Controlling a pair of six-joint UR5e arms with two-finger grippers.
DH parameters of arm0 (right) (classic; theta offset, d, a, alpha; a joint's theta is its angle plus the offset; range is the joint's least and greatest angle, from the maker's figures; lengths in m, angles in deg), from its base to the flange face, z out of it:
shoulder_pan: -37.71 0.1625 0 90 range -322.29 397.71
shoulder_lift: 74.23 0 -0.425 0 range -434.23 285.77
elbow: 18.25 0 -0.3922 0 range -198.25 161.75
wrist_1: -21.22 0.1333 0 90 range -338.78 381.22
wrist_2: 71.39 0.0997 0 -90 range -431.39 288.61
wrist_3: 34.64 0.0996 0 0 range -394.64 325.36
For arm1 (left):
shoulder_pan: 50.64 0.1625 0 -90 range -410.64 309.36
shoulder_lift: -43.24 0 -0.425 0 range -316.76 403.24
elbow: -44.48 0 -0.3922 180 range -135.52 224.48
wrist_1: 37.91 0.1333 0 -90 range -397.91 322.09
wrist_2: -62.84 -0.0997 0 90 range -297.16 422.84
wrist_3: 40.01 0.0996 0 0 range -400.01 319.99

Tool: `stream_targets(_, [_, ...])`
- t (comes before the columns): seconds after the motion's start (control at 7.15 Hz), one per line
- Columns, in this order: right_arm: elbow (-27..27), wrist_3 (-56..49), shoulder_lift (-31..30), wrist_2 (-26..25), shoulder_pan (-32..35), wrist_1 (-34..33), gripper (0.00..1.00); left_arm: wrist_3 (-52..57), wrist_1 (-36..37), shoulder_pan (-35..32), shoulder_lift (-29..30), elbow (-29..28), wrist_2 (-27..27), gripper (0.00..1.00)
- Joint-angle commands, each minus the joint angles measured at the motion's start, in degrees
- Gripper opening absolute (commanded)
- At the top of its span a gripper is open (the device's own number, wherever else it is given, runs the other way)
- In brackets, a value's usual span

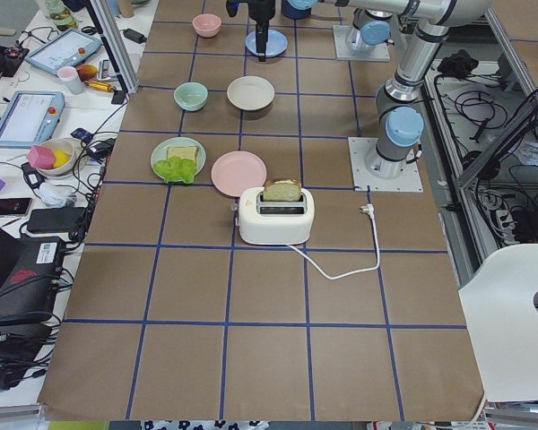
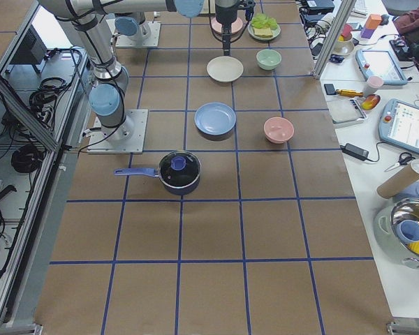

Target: Stack three plates with pink and blue

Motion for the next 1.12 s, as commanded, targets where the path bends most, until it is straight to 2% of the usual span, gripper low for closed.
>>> stream_targets(0.0, [0.17,-0.07,0.25,-0.17,-0.44,-0.11,1.0,-0.04,0.0,-0.03,-0.1,0.2,-0.16,1.0])
stream_targets(0.42, [0.34,0.02,0.33,-0.08,-0.61,0.24,1.0,0.22,0.26,0.58,1.03,0.38,0.19,1.0])
stream_targets(0.7, [0.43,-0.06,1.03,0.01,-0.7,-0.02,1.0,0.75,1.83,3.65,5.51,5.01,-0.07,1.0])
stream_targets(0.98, [0.61,-0.07,1.47,0.09,-0.7,-0.2,1.0,4.06,16.17,7.86,8.59,15.7,-0.07,1.0])
